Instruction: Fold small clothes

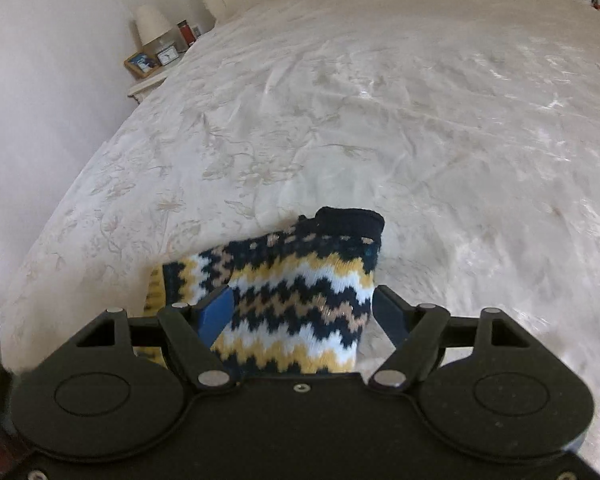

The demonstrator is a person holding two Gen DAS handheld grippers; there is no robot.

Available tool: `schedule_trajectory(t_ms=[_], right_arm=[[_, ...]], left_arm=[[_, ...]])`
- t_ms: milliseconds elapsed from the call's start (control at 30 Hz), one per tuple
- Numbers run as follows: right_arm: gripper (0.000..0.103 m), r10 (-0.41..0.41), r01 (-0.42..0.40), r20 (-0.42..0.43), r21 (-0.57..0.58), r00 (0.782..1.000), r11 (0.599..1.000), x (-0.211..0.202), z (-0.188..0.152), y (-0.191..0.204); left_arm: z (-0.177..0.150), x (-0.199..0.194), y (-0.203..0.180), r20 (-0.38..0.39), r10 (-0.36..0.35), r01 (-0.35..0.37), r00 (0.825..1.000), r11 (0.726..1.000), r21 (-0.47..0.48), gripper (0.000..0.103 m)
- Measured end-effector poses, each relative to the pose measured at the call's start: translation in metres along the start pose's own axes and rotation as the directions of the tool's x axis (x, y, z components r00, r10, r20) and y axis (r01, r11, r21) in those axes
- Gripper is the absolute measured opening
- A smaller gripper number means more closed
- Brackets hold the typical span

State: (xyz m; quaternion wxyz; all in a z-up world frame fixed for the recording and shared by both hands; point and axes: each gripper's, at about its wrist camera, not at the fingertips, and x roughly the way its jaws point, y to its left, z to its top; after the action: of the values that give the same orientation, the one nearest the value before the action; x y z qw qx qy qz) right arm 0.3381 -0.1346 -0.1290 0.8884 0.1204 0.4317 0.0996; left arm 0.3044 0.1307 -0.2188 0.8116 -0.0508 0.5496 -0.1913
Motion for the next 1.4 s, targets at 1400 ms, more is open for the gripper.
schedule_trajectory(t_ms=[1400], right_arm=[[0.103, 0.160, -0.101, -0.193, 0.286, 0.968, 0.953, 0.044, -0.043, -0.056]], left_arm=[[-0.023, -0.004, 0.045, -0.054, -0.139, 0.120, 0.989, 0.955, -0.271, 0.083]])
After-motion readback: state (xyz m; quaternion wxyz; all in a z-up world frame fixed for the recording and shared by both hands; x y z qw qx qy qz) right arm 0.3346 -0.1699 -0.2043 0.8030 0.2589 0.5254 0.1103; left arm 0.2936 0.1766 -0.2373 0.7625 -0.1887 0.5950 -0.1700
